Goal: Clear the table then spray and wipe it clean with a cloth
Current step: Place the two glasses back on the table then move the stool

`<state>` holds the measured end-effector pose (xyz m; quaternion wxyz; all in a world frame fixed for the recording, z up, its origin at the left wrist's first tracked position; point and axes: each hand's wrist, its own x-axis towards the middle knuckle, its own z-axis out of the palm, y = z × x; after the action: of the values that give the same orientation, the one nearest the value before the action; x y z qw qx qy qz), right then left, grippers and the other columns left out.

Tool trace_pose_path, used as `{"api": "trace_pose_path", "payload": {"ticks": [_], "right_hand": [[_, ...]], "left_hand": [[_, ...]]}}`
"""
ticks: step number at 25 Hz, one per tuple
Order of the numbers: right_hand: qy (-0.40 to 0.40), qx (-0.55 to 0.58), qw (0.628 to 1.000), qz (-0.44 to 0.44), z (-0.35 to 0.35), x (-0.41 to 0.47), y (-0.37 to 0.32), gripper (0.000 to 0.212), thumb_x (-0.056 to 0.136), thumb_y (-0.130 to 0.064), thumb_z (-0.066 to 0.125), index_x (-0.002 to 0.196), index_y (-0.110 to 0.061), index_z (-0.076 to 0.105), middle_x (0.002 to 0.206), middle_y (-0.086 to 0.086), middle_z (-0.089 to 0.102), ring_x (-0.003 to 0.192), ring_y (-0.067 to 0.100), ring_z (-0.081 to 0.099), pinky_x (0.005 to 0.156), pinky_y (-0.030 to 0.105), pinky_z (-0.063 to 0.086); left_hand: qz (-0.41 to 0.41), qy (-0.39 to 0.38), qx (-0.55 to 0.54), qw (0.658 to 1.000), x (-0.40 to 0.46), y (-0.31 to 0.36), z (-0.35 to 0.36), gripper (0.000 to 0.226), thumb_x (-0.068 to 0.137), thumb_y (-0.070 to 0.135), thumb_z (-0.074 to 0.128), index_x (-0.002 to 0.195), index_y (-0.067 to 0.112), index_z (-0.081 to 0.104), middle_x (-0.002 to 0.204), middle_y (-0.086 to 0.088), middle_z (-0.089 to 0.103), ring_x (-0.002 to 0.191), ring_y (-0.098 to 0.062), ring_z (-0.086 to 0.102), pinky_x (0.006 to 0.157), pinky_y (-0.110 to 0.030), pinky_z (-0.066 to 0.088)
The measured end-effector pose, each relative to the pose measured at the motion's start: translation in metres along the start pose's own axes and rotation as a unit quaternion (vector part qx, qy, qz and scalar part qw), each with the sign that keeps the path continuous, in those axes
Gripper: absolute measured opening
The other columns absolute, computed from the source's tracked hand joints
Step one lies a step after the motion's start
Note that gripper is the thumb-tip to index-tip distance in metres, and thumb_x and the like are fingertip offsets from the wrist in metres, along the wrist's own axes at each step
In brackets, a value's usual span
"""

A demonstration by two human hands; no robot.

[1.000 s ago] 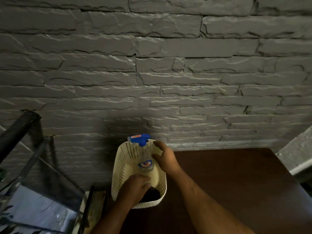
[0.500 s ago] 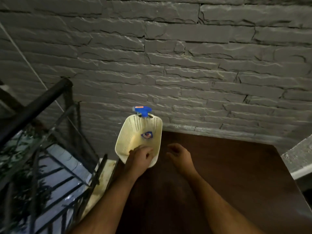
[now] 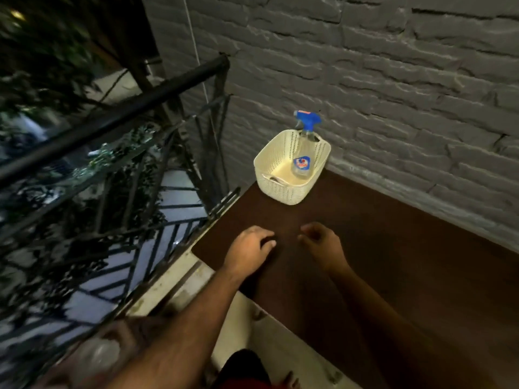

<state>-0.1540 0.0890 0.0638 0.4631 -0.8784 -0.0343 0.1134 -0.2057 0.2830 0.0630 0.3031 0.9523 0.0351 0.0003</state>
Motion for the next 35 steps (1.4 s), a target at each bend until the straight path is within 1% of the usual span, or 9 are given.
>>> {"api": "trace_pose_path", "payload": {"ticks": [4, 9, 13, 17, 22, 26, 31, 33, 35], "right_hand": [[-0.056, 0.012, 0.998, -0.024, 0.047, -0.032, -0.010, 0.018, 0.085, -0.020, 0.073, 0.103, -0.018, 0.068, 0.091, -0.009, 0.069, 0.083, 0.004, 0.065, 0.067, 0.006, 0.044], [-0.150, -0.058, 0.982, -0.103, 0.129, -0.090, -0.037, 0.016, 0.084, -0.021, 0.071, 0.100, -0.017, 0.070, 0.091, -0.006, 0.070, 0.081, 0.007, 0.065, 0.078, 0.023, 0.049], [-0.236, -0.065, 0.957, -0.154, 0.198, -0.155, -0.063, 0.018, 0.084, -0.014, 0.072, 0.102, -0.012, 0.070, 0.093, -0.002, 0.068, 0.082, 0.010, 0.065, 0.078, 0.021, 0.049], [-0.292, -0.057, 0.939, -0.173, 0.271, -0.236, -0.078, 0.023, 0.081, -0.015, 0.074, 0.104, -0.014, 0.069, 0.102, 0.006, 0.070, 0.094, 0.023, 0.067, 0.092, 0.039, 0.053], [-0.322, -0.091, 0.921, -0.200, 0.327, -0.299, -0.092, 0.025, 0.079, -0.012, 0.076, 0.102, -0.012, 0.069, 0.095, -0.001, 0.067, 0.088, 0.017, 0.064, 0.083, 0.028, 0.050], [-0.327, -0.126, 0.905, -0.243, 0.354, -0.313, -0.101, 0.022, 0.083, -0.014, 0.072, 0.105, -0.012, 0.070, 0.099, 0.003, 0.068, 0.088, 0.013, 0.058, 0.077, 0.021, 0.039], [-0.356, -0.220, 0.842, -0.340, 0.403, -0.292, -0.110, 0.011, 0.089, -0.013, 0.060, 0.091, -0.006, 0.069, 0.090, 0.021, 0.067, 0.087, 0.038, 0.064, 0.073, 0.040, 0.051], [-0.366, -0.251, 0.820, -0.361, 0.437, -0.275, -0.106, 0.017, 0.092, -0.028, 0.060, 0.096, -0.014, 0.068, 0.093, 0.020, 0.067, 0.091, 0.039, 0.067, 0.071, 0.040, 0.056], [-0.357, -0.263, 0.849, -0.288, 0.472, -0.253, -0.102, 0.036, 0.085, -0.044, 0.062, 0.111, -0.018, 0.064, 0.111, 0.012, 0.066, 0.100, 0.031, 0.066, 0.080, 0.033, 0.054]], "left_hand": [[-0.068, 0.039, -0.014, 0.997, -0.061, -0.034, -0.009, 0.033, 0.093, 0.035, 0.057, 0.123, 0.023, 0.063, 0.122, 0.005, 0.060, 0.113, -0.012, 0.055, 0.098, -0.024, 0.040], [-0.160, 0.114, -0.018, 0.980, -0.175, -0.091, -0.031, 0.037, 0.093, 0.036, 0.057, 0.126, 0.021, 0.060, 0.127, 0.004, 0.060, 0.119, -0.013, 0.052, 0.098, -0.024, 0.037], [-0.236, 0.152, -0.031, 0.959, -0.287, -0.137, -0.053, 0.040, 0.090, 0.033, 0.062, 0.126, 0.016, 0.060, 0.127, 0.000, 0.061, 0.120, -0.018, 0.053, 0.100, -0.028, 0.038], [-0.296, 0.161, -0.017, 0.941, -0.401, -0.178, -0.071, 0.042, 0.088, 0.032, 0.063, 0.127, 0.018, 0.058, 0.125, -0.006, 0.061, 0.116, -0.024, 0.055, 0.095, -0.029, 0.041], [-0.352, 0.163, -0.009, 0.921, -0.492, -0.214, -0.091, 0.043, 0.087, 0.032, 0.063, 0.128, 0.022, 0.057, 0.124, -0.003, 0.062, 0.114, -0.022, 0.056, 0.095, -0.029, 0.042], [-0.390, 0.167, -0.017, 0.905, -0.523, -0.241, -0.097, 0.043, 0.087, 0.032, 0.063, 0.128, 0.020, 0.057, 0.123, -0.005, 0.062, 0.115, -0.024, 0.055, 0.093, -0.030, 0.042], [-0.442, 0.163, -0.010, 0.882, -0.527, -0.287, -0.095, 0.050, 0.088, 0.036, 0.062, 0.133, 0.018, 0.051, 0.133, -0.004, 0.055, 0.124, -0.021, 0.048, 0.102, -0.030, 0.037], [-0.454, 0.155, -0.012, 0.877, -0.515, -0.319, -0.093, 0.049, 0.086, 0.035, 0.065, 0.129, 0.016, 0.051, 0.131, -0.006, 0.055, 0.121, -0.023, 0.049, 0.099, -0.031, 0.038], [-0.467, 0.157, -0.022, 0.870, -0.495, -0.353, -0.090, 0.057, 0.083, 0.035, 0.069, 0.132, 0.014, 0.048, 0.132, -0.008, 0.052, 0.121, -0.025, 0.050, 0.100, -0.032, 0.038]]}}
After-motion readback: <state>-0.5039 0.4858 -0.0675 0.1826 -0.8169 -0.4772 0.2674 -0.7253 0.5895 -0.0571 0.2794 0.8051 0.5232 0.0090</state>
